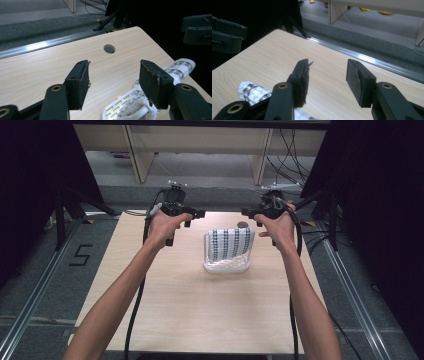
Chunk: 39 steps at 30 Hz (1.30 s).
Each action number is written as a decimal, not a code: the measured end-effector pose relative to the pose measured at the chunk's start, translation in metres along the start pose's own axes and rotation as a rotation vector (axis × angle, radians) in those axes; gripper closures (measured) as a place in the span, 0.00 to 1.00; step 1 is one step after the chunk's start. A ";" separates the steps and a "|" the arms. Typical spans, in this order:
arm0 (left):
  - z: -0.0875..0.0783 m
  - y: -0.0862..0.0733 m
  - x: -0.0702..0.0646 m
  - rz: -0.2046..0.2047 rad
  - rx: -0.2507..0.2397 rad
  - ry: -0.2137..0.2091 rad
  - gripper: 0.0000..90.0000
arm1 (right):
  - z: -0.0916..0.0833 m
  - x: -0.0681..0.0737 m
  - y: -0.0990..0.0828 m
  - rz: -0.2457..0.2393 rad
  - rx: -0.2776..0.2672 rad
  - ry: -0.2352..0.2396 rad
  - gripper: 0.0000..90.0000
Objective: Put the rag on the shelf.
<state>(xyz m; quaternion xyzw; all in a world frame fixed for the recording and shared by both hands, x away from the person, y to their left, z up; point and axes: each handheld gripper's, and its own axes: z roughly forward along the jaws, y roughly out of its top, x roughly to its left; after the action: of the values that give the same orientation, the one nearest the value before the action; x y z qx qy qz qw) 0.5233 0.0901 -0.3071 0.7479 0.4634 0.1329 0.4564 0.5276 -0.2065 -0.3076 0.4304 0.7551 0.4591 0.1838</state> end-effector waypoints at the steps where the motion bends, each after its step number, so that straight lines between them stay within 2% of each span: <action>1: -0.002 -0.001 -0.002 0.007 -0.001 -0.006 0.45 | -0.003 0.001 -0.001 0.005 -0.004 0.005 0.58; 3: -0.006 -0.003 -0.005 0.017 -0.005 -0.012 0.45 | -0.010 0.002 -0.005 -0.023 -0.017 0.017 0.57; 7: -0.012 -0.009 -0.013 0.039 -0.001 -0.016 0.44 | -0.017 0.008 -0.010 -0.015 -0.024 0.018 0.55; 8: -0.015 -0.013 -0.018 0.049 -0.001 -0.022 0.44 | -0.020 0.009 -0.012 -0.049 -0.026 0.022 0.55; 10: -0.016 -0.014 -0.020 0.054 -0.004 -0.024 0.44 | -0.022 0.011 -0.013 -0.036 -0.024 0.023 0.55; 12: -0.018 -0.017 -0.023 0.063 -0.006 -0.037 0.44 | -0.025 0.013 -0.016 -0.060 -0.033 0.024 0.55; 16: -0.023 -0.023 -0.028 0.069 -0.015 -0.049 0.43 | -0.032 0.020 -0.020 -0.055 -0.032 0.037 0.53; 17: -0.024 -0.024 -0.029 0.071 -0.016 -0.054 0.43 | -0.033 0.020 -0.021 -0.082 -0.036 0.034 0.53; 18: -0.025 -0.026 -0.030 0.074 -0.019 -0.060 0.43 | -0.035 0.022 -0.022 -0.063 -0.036 0.034 0.52; 20: -0.028 -0.029 -0.032 0.080 -0.025 -0.067 0.43 | -0.039 0.025 -0.023 -0.098 -0.045 0.026 0.52; 23: -0.032 -0.035 -0.035 0.088 -0.027 -0.079 0.43 | -0.045 0.031 -0.026 -0.103 -0.039 0.025 0.51; 24: -0.035 -0.039 -0.036 0.093 -0.030 -0.083 0.43 | -0.049 0.033 -0.028 -0.135 -0.046 0.026 0.50; 27: -0.038 -0.042 -0.037 0.093 -0.037 -0.088 0.43 | -0.052 0.037 -0.031 -0.116 -0.048 0.036 0.49; 31: -0.045 -0.050 -0.039 0.092 -0.057 -0.100 0.42 | -0.061 0.042 -0.039 -0.131 -0.042 0.037 0.48; 32: -0.048 -0.052 -0.039 0.103 -0.051 -0.102 0.42 | -0.062 0.042 -0.041 -0.157 -0.050 0.033 0.48; 35: -0.054 -0.060 -0.041 0.103 -0.064 -0.113 0.42 | -0.067 0.047 -0.048 -0.142 -0.040 0.046 0.47; 36: -0.058 -0.066 -0.043 0.105 -0.071 -0.123 0.42 | -0.070 0.049 -0.053 -0.154 -0.039 0.051 0.46; 39: -0.061 -0.073 -0.044 0.106 -0.074 -0.133 0.42 | -0.073 0.052 -0.058 -0.160 -0.041 0.058 0.46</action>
<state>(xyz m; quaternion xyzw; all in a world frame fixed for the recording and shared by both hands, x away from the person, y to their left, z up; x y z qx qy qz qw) 0.4203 0.1002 -0.3221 0.7612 0.3868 0.1237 0.5057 0.4214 -0.2155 -0.3141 0.3514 0.7824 0.4708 0.2066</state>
